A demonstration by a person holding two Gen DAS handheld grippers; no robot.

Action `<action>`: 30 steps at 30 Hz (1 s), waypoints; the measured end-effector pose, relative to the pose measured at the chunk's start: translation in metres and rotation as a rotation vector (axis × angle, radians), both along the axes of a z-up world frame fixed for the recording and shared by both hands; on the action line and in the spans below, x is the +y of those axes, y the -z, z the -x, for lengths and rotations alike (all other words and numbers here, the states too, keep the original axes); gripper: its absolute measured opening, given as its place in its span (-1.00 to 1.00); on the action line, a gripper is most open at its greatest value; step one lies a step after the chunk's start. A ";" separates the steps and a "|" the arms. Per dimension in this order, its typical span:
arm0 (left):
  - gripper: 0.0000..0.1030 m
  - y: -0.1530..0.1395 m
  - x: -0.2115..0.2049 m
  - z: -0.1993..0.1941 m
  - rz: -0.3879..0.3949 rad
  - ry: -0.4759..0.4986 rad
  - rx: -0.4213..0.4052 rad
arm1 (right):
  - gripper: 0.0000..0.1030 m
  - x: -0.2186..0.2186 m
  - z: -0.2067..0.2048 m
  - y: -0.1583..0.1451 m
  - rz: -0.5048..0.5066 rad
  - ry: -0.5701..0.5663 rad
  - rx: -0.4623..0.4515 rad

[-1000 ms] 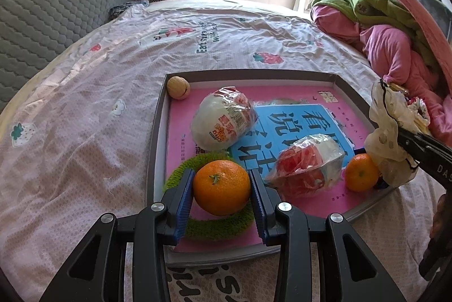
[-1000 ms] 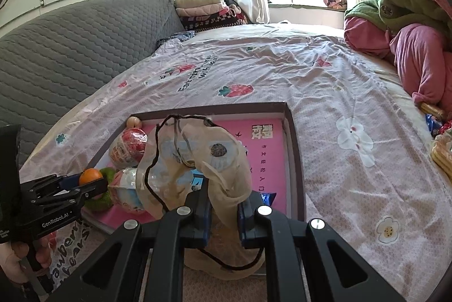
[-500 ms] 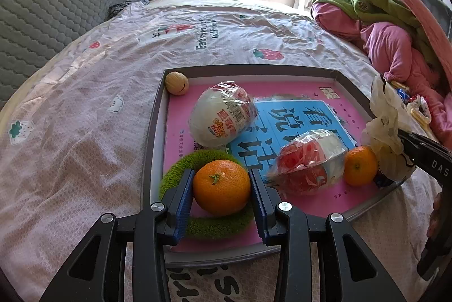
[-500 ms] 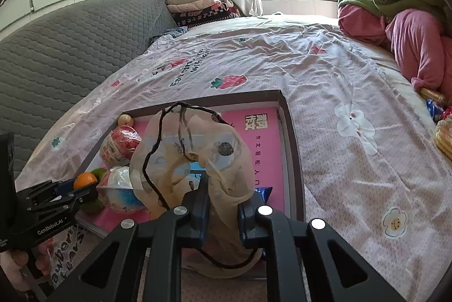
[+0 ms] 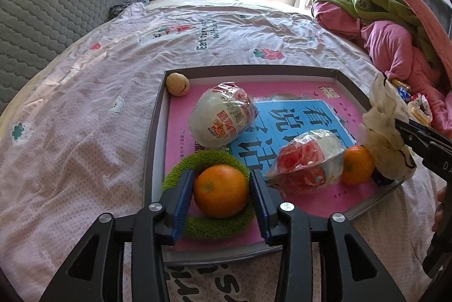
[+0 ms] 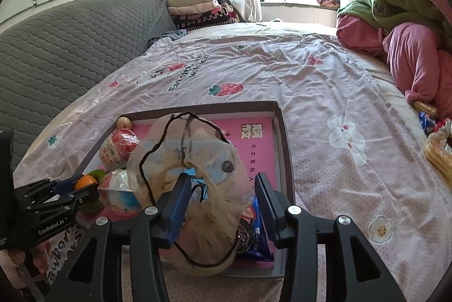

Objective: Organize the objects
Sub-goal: 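Open right gripper to drop the mesh bag while left gripper releases the orange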

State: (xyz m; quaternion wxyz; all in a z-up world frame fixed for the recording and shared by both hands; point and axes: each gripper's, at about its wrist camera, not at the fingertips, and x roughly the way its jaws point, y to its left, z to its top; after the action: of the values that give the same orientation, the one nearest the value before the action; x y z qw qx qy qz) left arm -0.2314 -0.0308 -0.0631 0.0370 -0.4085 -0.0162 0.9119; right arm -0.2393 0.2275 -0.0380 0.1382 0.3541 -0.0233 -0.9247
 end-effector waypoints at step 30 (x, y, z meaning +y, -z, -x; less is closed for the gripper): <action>0.46 -0.045 -0.001 -0.042 -0.034 -0.021 0.119 | -0.01 -0.002 -0.042 -0.042 0.031 -0.022 0.145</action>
State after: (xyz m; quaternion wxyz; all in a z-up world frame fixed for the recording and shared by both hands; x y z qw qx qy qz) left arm -0.1896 -0.0313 -0.0182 0.0355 -0.3529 -0.0336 0.9344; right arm -0.1971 0.2255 0.0037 0.1551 0.2841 -0.0236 -0.9459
